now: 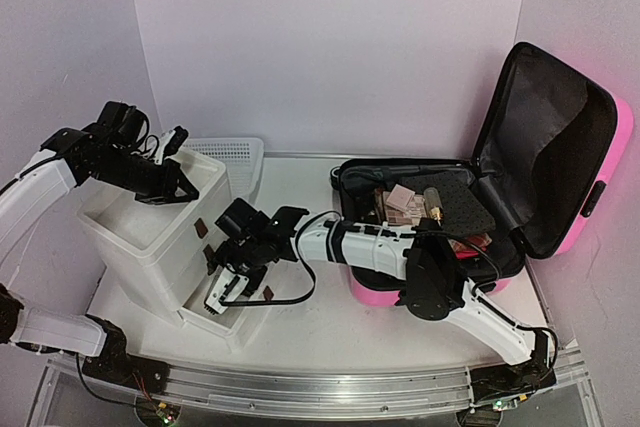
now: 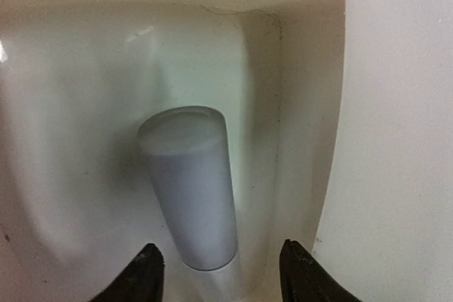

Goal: Open, take out, and arrange the luggage

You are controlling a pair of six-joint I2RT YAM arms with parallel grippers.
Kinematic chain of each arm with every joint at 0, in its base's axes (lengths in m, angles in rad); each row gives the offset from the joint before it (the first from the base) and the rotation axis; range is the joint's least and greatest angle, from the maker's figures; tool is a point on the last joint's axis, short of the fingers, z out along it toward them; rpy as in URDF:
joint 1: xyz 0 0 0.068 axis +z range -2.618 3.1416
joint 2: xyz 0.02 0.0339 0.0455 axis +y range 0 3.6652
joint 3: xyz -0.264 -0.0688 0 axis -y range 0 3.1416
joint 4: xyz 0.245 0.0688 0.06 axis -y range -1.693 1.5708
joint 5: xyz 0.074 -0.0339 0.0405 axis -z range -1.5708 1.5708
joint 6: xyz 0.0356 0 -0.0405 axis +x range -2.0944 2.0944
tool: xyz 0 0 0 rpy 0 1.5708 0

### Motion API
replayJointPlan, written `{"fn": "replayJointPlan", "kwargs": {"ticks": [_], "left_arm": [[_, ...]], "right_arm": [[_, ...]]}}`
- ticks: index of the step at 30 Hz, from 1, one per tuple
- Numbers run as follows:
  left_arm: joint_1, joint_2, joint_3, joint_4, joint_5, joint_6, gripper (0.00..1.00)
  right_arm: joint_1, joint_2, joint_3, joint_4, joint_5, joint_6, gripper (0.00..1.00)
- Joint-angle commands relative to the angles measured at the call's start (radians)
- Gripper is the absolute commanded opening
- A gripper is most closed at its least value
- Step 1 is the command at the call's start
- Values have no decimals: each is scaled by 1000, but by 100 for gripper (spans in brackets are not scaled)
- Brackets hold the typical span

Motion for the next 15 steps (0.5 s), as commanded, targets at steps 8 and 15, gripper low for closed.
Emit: {"fn": "replayJointPlan", "kwargs": {"ticks": [8, 15], "left_arm": [[-17, 29, -41, -112, 3, 19, 6], [-16, 27, -37, -111, -11, 20, 6]], "right_arm": [[47, -339, -229, -47, 146, 160, 92], [69, -623, -618, -70, 311, 475, 98]]}}
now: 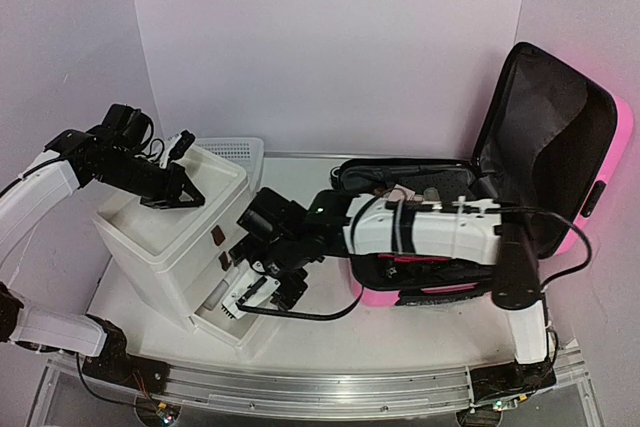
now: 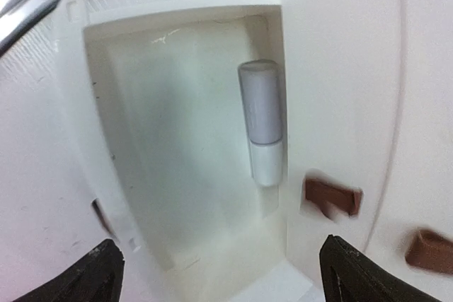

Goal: Open, take out, and arrange the luggage

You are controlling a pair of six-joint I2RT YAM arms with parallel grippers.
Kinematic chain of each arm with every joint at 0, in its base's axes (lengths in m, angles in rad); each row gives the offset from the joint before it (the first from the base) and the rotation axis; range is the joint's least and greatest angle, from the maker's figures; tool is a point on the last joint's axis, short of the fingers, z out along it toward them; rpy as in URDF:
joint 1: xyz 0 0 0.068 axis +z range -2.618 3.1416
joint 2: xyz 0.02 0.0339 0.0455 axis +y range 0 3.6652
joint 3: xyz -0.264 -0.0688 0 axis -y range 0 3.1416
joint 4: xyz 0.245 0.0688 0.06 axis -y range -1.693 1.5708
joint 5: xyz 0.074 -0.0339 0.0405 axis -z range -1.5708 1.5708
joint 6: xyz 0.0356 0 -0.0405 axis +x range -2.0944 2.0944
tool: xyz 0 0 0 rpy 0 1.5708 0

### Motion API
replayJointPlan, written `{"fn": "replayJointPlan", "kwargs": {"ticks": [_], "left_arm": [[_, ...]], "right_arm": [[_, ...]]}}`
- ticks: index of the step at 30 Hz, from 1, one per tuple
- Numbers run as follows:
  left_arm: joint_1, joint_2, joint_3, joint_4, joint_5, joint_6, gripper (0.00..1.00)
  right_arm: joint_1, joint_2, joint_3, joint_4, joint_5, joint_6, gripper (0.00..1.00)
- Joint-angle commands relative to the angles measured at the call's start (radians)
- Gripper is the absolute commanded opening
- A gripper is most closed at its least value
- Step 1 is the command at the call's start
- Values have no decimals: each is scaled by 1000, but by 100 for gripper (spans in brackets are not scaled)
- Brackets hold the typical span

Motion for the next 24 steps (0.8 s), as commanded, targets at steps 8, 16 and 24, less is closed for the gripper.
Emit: {"fn": "replayJointPlan", "kwargs": {"ticks": [8, 16, 24], "left_arm": [[2, 33, -14, -114, -43, 18, 7], [1, 63, -12, -112, -39, 22, 8], [2, 61, -14, -109, -31, 22, 9]], "right_arm": [[24, -184, -239, 5, 327, 1152, 98], [30, -142, -352, 163, 299, 1679, 98], [30, -33, -290, 313, 381, 1752, 98]]}}
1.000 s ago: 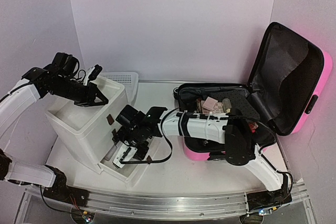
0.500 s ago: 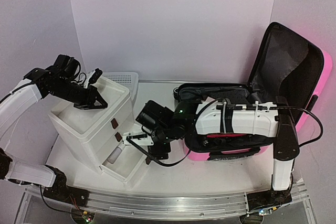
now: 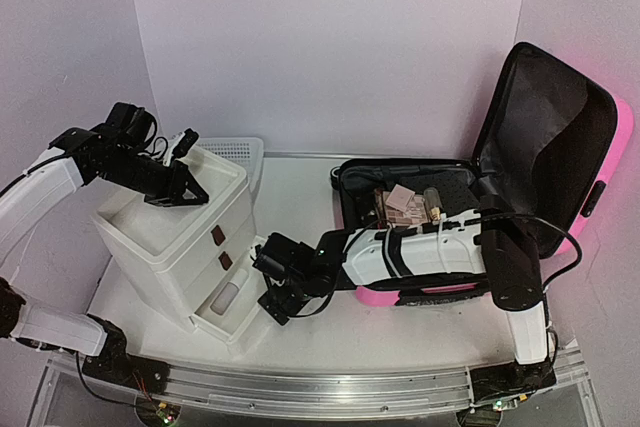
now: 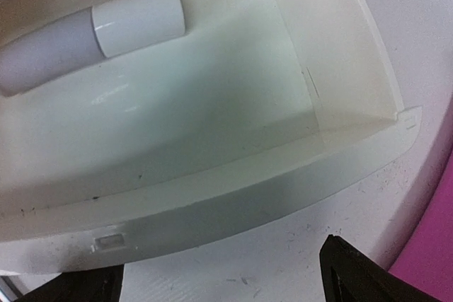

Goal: Open, take out, and arrange the luggage

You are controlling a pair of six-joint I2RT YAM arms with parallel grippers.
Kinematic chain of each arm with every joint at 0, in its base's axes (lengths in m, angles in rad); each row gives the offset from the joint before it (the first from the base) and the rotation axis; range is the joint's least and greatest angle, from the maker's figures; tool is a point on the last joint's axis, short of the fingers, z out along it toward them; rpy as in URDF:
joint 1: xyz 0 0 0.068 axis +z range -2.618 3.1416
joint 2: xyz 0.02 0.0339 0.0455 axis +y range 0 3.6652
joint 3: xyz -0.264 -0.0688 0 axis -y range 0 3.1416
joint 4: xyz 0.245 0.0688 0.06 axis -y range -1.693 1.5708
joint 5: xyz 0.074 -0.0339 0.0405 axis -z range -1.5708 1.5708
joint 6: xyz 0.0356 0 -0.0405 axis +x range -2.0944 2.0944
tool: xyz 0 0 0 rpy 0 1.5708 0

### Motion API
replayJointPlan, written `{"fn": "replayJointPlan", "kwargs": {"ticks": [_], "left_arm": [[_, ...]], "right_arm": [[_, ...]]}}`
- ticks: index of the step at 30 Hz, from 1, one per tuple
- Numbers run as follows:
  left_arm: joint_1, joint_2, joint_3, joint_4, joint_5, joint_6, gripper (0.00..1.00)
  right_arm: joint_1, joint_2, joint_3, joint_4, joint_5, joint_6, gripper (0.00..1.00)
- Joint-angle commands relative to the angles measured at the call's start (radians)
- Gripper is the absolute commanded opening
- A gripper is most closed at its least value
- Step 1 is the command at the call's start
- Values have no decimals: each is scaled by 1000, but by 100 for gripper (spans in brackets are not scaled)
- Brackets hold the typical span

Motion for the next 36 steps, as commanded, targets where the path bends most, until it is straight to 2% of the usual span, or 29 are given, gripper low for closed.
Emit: {"fn": "replayJointPlan", "kwargs": {"ticks": [1, 9, 15, 20, 25, 27, 32, 36], "left_arm": [[2, 32, -26, -123, -49, 20, 9], [1, 20, -62, -106, -37, 12, 9], [2, 3, -67, -107, -35, 7, 9], [2, -6, -74, -107, -38, 11, 9], [2, -7, -76, -107, -46, 20, 9], [2, -6, -73, -106, -48, 22, 9], [2, 5, -65, -106, -47, 24, 9], [2, 3, -71, -106, -48, 20, 9]], "right_arm": [[6, 53, 63, 176, 80, 103, 98], [6, 170, 71, 594, 111, -14, 98], [5, 251, 99, 824, 155, -152, 98], [6, 189, 4, 914, 79, -229, 98], [5, 34, -245, 1031, -126, -344, 95], [3, -2, -313, 1073, -166, -389, 90], [-10, 5, -260, 1098, -223, -428, 84], [-14, 57, -199, 1175, -209, -422, 86]]}}
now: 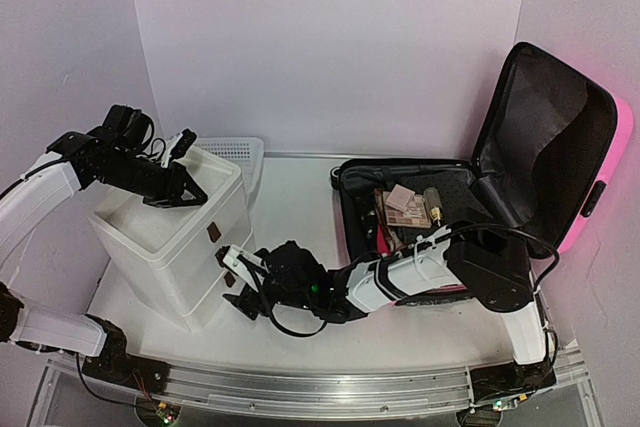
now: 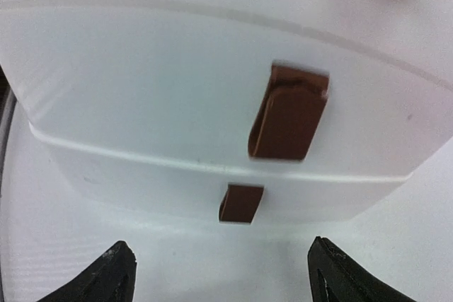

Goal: Open, take out, and arrange the luggage

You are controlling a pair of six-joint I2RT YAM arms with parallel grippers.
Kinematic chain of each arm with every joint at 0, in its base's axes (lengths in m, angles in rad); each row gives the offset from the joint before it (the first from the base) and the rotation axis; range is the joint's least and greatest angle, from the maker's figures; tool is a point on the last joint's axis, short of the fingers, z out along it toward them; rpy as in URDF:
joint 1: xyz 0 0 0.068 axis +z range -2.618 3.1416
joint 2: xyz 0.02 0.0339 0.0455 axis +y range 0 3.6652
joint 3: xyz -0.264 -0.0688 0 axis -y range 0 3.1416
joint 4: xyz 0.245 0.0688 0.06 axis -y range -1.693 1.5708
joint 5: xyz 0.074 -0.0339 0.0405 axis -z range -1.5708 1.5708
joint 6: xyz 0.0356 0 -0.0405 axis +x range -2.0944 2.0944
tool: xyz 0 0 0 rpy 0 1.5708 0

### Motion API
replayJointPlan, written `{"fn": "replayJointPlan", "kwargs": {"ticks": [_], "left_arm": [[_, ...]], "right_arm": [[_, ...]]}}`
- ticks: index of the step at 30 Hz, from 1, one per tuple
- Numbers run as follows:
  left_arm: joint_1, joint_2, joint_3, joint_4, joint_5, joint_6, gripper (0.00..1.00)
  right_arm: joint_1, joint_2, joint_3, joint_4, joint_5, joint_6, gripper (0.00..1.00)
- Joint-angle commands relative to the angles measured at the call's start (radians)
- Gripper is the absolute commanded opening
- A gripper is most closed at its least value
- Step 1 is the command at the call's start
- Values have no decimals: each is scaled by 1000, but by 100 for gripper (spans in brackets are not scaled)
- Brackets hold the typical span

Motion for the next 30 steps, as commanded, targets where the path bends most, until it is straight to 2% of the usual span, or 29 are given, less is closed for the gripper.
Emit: {"fn": "replayJointPlan", "kwargs": {"ticks": [1, 7, 12, 21, 26, 28, 30], "left_arm": [[-1, 26, -42, -133, -53, 14, 9], [-1, 16, -40, -132, -54, 10, 9], [-1, 16, -33, -132, -54, 11, 9], [-1, 16, -40, -132, -52, 12, 9], [-1, 19, -35, -133, -50, 12, 9], [-1, 19, -33, -132, -53, 12, 9], [-1, 19, -30, -133, -53, 12, 9]], "right_arm": [[-10, 6, 108, 162, -11, -32, 87], [-17, 77, 210, 185, 34, -14, 84], [-22, 105, 224, 187, 18, 19, 67], [-45, 118, 211, 200, -11, 70, 60], [-50, 126, 220, 203, -34, 85, 46], [-50, 129, 223, 203, -44, 94, 44], [-50, 126, 225, 203, -75, 101, 36]]}}
